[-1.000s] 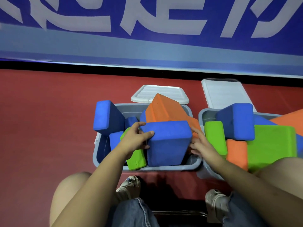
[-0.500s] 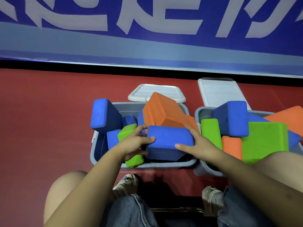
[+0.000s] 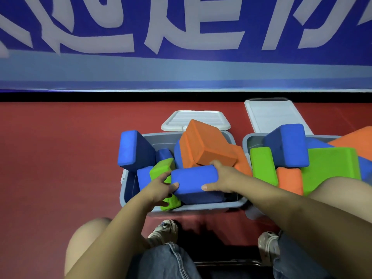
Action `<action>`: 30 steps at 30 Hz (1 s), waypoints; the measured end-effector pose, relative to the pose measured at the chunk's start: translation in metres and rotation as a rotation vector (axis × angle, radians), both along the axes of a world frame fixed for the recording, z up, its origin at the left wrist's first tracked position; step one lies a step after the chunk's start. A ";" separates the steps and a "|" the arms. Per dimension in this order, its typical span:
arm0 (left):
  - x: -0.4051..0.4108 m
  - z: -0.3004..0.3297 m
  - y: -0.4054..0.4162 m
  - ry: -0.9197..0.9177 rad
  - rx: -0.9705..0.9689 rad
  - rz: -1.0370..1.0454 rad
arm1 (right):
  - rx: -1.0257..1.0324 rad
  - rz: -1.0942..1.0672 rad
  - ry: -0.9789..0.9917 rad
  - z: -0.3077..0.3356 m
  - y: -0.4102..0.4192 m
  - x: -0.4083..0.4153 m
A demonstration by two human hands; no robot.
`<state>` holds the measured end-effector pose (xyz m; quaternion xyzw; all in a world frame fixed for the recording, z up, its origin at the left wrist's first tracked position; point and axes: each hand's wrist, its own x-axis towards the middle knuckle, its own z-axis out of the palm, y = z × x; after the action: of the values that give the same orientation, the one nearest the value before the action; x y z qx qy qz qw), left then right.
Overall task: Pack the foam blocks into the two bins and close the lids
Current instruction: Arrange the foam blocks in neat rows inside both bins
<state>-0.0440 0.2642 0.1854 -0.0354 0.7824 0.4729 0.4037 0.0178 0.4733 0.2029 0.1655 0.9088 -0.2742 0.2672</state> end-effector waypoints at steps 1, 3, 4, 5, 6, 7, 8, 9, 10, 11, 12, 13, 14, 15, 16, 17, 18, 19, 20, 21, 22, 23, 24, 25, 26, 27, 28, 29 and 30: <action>-0.001 0.006 -0.005 0.014 -0.036 0.017 | 0.038 0.049 -0.033 0.006 -0.001 0.001; -0.011 0.020 -0.016 0.035 0.011 0.148 | 0.108 0.132 -0.055 0.021 -0.002 0.001; -0.019 0.029 -0.020 0.041 0.080 0.227 | 0.121 0.161 -0.039 0.030 -0.003 -0.003; -0.028 0.037 -0.023 0.049 0.143 0.298 | 0.131 0.186 -0.015 0.040 -0.005 -0.009; -0.036 0.046 -0.026 0.073 0.182 0.359 | 0.146 0.206 0.006 0.048 -0.007 -0.017; -0.042 0.052 -0.027 0.101 0.207 0.412 | 0.165 0.227 0.025 0.055 -0.011 -0.026; -0.046 0.059 -0.026 0.122 0.233 0.460 | 0.177 0.242 0.040 0.061 -0.015 -0.035; -0.049 0.063 -0.025 0.125 0.257 0.501 | 0.180 0.256 0.058 0.063 -0.021 -0.045; -0.053 0.066 -0.024 0.110 0.281 0.527 | 0.172 0.267 0.077 0.063 -0.026 -0.055; -0.056 0.068 -0.022 0.087 0.300 0.545 | 0.155 0.274 0.094 0.062 -0.031 -0.064; -0.060 0.069 -0.023 0.068 0.314 0.561 | 0.131 0.273 0.100 0.058 -0.036 -0.075; -0.066 0.068 -0.024 0.057 0.322 0.574 | 0.105 0.254 0.104 0.053 -0.040 -0.087; -0.074 0.067 -0.025 0.056 0.324 0.582 | 0.080 0.221 0.100 0.048 -0.043 -0.101; -0.084 0.065 -0.027 0.064 0.307 0.587 | 0.061 0.185 0.094 0.042 -0.045 -0.116; -0.096 0.064 -0.030 0.082 0.277 0.586 | 0.051 0.151 0.085 0.035 -0.047 -0.132; -0.110 0.061 -0.033 0.113 0.236 0.580 | 0.049 0.124 0.070 0.028 -0.048 -0.150; -0.124 0.058 -0.036 0.159 0.184 0.568 | 0.043 0.099 0.049 0.020 -0.050 -0.167; -0.140 0.053 -0.039 0.218 0.118 0.555 | 0.030 0.070 0.028 0.011 -0.052 -0.183; -0.155 0.047 -0.040 0.274 0.052 0.552 | 0.007 0.032 0.006 0.001 -0.054 -0.200; -0.170 0.039 -0.042 0.328 -0.010 0.548 | -0.021 -0.011 -0.011 -0.010 -0.056 -0.215; -0.184 0.031 -0.042 0.371 -0.062 0.550 | -0.049 -0.061 -0.020 -0.023 -0.058 -0.231; -0.196 0.023 -0.041 0.407 -0.102 0.545 | -0.062 -0.109 -0.019 -0.035 -0.062 -0.245; -0.208 0.014 -0.039 0.443 -0.153 0.526 | -0.067 -0.148 -0.021 -0.048 -0.067 -0.260; -0.219 0.002 -0.037 0.458 -0.202 0.488 | -0.065 -0.164 -0.028 -0.063 -0.071 -0.272; -0.226 -0.009 -0.035 0.454 -0.266 0.425 | -0.063 -0.171 -0.045 -0.079 -0.076 -0.284; -0.232 -0.020 -0.035 0.445 -0.339 0.339 | -0.057 -0.171 -0.055 -0.094 -0.080 -0.294; -0.237 -0.031 -0.036 0.434 -0.403 0.261 | -0.051 -0.174 -0.063 -0.109 -0.083 -0.303; -0.241 -0.039 -0.038 0.430 -0.447 0.204 | -0.038 -0.177 -0.067 -0.122 -0.086 -0.311; -0.243 -0.048 -0.041 0.435 -0.475 0.164 | -0.022 -0.185 -0.073 -0.136 -0.088 -0.318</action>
<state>-0.2875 0.2234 0.1375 -0.0896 0.9332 0.3045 0.1685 -0.3004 0.3850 0.0665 0.2556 0.8763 -0.3016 0.2754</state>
